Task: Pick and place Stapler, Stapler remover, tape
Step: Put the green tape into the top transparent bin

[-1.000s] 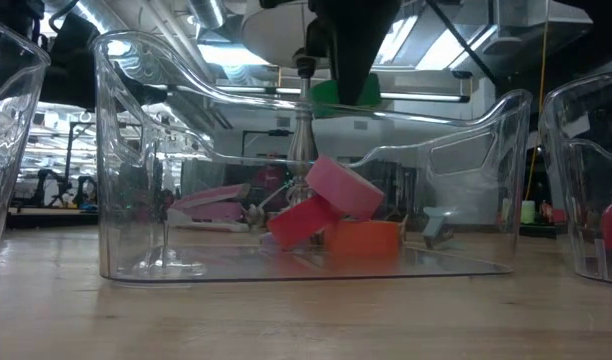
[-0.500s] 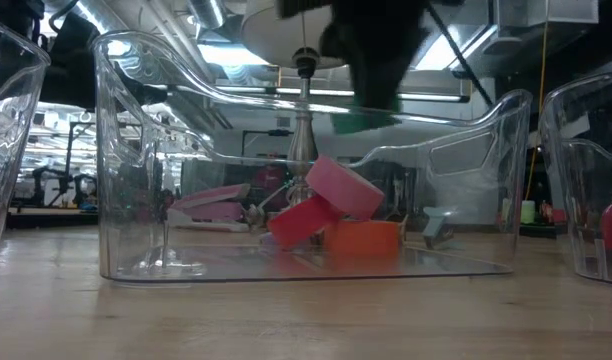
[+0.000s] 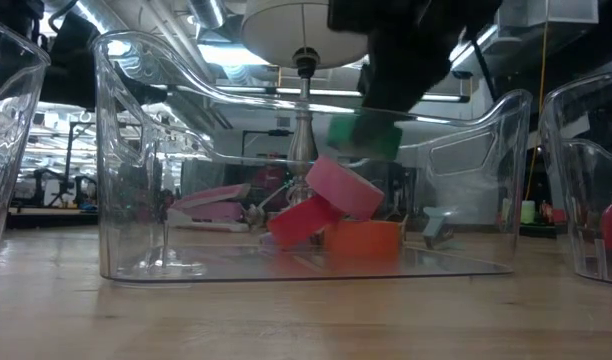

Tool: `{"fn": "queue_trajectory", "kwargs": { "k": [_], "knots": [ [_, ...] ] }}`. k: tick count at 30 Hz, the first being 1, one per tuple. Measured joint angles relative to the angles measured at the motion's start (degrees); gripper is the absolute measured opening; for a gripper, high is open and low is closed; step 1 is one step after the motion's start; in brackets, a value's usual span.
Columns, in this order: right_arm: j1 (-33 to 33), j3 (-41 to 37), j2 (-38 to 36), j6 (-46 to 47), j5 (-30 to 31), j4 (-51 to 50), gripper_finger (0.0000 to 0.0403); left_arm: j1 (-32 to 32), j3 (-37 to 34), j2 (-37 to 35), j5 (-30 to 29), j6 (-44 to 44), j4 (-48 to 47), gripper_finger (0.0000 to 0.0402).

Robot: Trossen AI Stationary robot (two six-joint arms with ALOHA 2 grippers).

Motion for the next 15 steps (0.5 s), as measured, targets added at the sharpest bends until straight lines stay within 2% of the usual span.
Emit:
{"fn": "queue_trajectory", "kwargs": {
  "k": [6,9,15],
  "knots": [
    [-1.8,-4.0,-0.1,0.1,-0.9,5.9,0.0040,0.0,0.0,0.4,0.0,0.0,-0.1,0.0239],
    [-1.7,-5.3,-1.3,1.0,-1.1,5.7,0.0040,0.0,0.0,0.7,0.0,0.0,-0.1,0.0239],
    [-2.1,-10.6,-4.6,8.3,-0.9,7.1,0.0076,0.0,0.0,0.5,0.0,0.0,0.0,0.0239]
  ]
}}
